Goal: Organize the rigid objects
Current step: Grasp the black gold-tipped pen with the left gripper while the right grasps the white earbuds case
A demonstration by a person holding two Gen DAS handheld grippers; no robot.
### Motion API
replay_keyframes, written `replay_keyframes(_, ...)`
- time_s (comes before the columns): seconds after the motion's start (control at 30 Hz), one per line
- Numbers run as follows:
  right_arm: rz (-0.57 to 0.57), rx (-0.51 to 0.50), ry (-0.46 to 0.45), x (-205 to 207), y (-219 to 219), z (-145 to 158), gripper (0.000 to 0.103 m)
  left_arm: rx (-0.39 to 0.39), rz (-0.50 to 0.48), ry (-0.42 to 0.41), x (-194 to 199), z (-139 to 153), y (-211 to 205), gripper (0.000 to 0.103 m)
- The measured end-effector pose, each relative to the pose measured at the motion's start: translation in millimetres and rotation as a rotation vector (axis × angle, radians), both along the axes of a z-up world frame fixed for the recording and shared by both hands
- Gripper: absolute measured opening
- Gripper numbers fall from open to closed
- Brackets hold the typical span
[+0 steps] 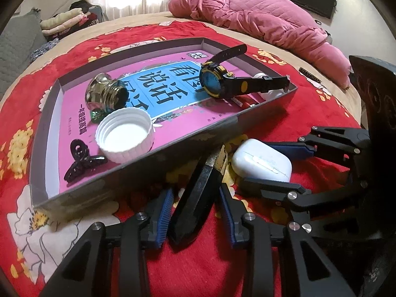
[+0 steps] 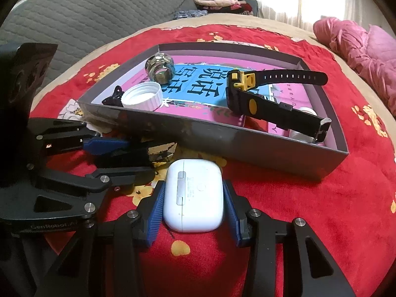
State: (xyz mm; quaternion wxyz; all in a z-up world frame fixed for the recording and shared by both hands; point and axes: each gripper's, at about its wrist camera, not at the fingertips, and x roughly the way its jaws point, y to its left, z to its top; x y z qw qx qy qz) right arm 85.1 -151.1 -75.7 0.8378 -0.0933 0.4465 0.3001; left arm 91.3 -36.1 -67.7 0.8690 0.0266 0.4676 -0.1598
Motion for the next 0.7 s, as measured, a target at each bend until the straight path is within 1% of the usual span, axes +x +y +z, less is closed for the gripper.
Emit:
replay_keyframes(0.1, -0.004, -0.001, 0.005, -0.8, -1.2, 0.3, 0.046, -0.004, 0.015, 0.007, -2.6, 0.5, 1.0, 0.034)
replay_keyframes(0.53, -0.026, -0.02, 0.028, -9.1, -10.0, 2.9, 0.046, -0.086, 0.105, 0.063, -11.7, 3.1, 13.1, 0.027)
replay_keyframes(0.7, -0.029, -0.025, 0.031, -10.2, -11.1, 4.1, 0.046, -0.077, 0.13, 0.078, -18.0, 5.4, 13.9, 0.024)
